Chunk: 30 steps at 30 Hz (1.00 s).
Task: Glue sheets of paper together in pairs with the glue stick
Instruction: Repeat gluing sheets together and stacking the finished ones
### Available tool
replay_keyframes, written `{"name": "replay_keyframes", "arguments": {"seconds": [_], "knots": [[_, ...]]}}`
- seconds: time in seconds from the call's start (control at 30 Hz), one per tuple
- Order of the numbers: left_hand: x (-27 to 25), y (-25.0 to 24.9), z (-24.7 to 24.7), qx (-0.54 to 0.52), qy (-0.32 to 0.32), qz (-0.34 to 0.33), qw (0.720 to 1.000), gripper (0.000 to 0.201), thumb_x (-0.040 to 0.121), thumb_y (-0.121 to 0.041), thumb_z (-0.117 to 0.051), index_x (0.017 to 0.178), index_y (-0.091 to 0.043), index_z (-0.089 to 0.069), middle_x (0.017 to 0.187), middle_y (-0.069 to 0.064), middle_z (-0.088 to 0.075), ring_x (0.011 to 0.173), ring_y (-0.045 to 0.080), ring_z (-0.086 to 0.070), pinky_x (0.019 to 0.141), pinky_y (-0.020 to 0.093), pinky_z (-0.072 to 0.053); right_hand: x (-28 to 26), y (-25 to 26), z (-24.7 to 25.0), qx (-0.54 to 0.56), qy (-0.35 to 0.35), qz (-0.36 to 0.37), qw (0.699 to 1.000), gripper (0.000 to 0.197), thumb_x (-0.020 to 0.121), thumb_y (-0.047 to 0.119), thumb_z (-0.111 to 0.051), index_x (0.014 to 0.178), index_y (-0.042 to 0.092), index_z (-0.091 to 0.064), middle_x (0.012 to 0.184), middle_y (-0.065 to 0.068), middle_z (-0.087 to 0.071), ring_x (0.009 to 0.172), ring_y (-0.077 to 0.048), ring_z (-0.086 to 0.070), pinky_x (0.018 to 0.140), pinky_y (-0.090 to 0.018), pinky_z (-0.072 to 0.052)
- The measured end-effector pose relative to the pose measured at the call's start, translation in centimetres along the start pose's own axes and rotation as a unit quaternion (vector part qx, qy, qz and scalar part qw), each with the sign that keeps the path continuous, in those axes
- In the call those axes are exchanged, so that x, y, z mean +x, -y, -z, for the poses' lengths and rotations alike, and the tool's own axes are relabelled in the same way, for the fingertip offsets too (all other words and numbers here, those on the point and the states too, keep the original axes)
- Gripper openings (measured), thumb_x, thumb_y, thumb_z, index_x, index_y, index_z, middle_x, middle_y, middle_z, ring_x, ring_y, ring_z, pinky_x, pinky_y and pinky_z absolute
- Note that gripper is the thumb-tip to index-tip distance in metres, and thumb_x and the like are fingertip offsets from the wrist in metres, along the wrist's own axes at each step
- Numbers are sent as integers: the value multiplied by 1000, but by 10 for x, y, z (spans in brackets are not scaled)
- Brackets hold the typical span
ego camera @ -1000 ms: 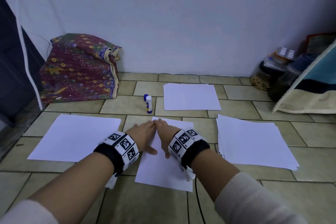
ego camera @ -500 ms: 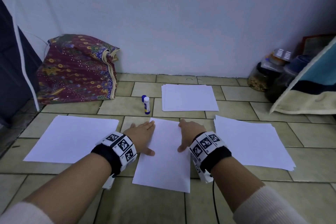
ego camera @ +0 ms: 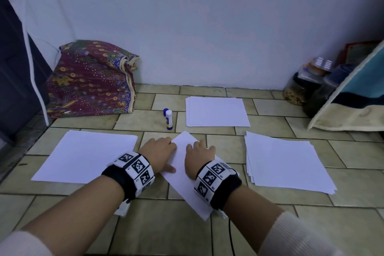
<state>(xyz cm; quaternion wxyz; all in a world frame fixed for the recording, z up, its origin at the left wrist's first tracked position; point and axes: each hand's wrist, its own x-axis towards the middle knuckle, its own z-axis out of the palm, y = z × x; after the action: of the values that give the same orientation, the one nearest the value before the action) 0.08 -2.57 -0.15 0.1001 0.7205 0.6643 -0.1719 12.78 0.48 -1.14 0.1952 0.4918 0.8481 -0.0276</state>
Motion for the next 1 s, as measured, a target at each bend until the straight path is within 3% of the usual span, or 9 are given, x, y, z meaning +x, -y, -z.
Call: {"name": "replay_keyframes", "arguments": {"seconds": [0.1,0.2,0.33,0.43,0.53,0.67,0.77,0.87,1.0], "knots": [[-3,-2,4,-1,10,30,999,56,91,-48,-56,135,-15,-42,128,6,-47,115,25,-51,93,33,-38,0,12,1,-39,18,-29,999,39,96,31,-38,129,11,-41,126,-8,-44,120,-25,-31,81,-38,-29],[-2,-4,6,-11,4,43,999,44,95,-32,-52,134,-13,-43,127,8,-48,112,26,-54,84,31,-40,3,22,1,-10,40,-44,998,54,93,47,-45,131,9,-38,127,-10,-43,120,-26,-31,75,-41,-28],[0,0,4,-32,10,55,998,56,90,-44,-59,133,-12,-43,128,8,-46,116,25,-50,88,32,-41,10,21,1,55,59,-24,996,66,90,39,-58,141,10,-27,145,-15,-28,131,-30,-27,93,-51,-34],[2,6,-7,-49,2,75,996,74,83,-57,-62,134,-10,-36,139,9,-35,127,23,-38,98,35,-39,14,16,1,82,63,20,994,72,91,23,-59,148,12,-16,155,-11,-13,138,-28,-22,103,-54,-31],[6,7,-17,-90,22,102,990,95,83,-59,-60,147,-4,-16,159,9,-4,146,23,-13,112,42,-28,20,12,6,112,54,34,992,71,92,12,-54,150,10,-12,157,-5,-11,141,-23,-18,107,-58,-25],[11,4,-20,-86,76,110,987,101,90,-57,-50,151,-4,9,160,10,13,148,21,11,118,51,-15,20,21,18,100,69,120,985,85,91,19,-59,152,12,-1,160,0,1,147,-18,1,111,-65,-9],[10,5,-20,-46,92,100,990,98,91,-60,-44,152,-6,11,160,12,14,148,22,13,116,54,-15,21,25,23,115,78,157,978,88,88,20,-63,152,12,-4,159,-2,-9,146,-19,-9,112,-62,-9],[10,9,-23,-46,96,106,989,100,91,-64,-41,151,-4,10,160,11,15,148,21,13,117,54,-14,27,7,24,116,94,138,979,92,84,14,-68,152,17,-7,154,-5,-25,140,-27,-28,113,-60,-14],[9,10,-22,-45,111,103,987,99,92,-64,-39,150,-3,14,159,9,19,147,19,15,118,53,-9,28,-28,21,136,95,93,982,94,81,28,-74,150,22,-12,145,-8,-42,134,-28,-38,114,-52,-21]]}}
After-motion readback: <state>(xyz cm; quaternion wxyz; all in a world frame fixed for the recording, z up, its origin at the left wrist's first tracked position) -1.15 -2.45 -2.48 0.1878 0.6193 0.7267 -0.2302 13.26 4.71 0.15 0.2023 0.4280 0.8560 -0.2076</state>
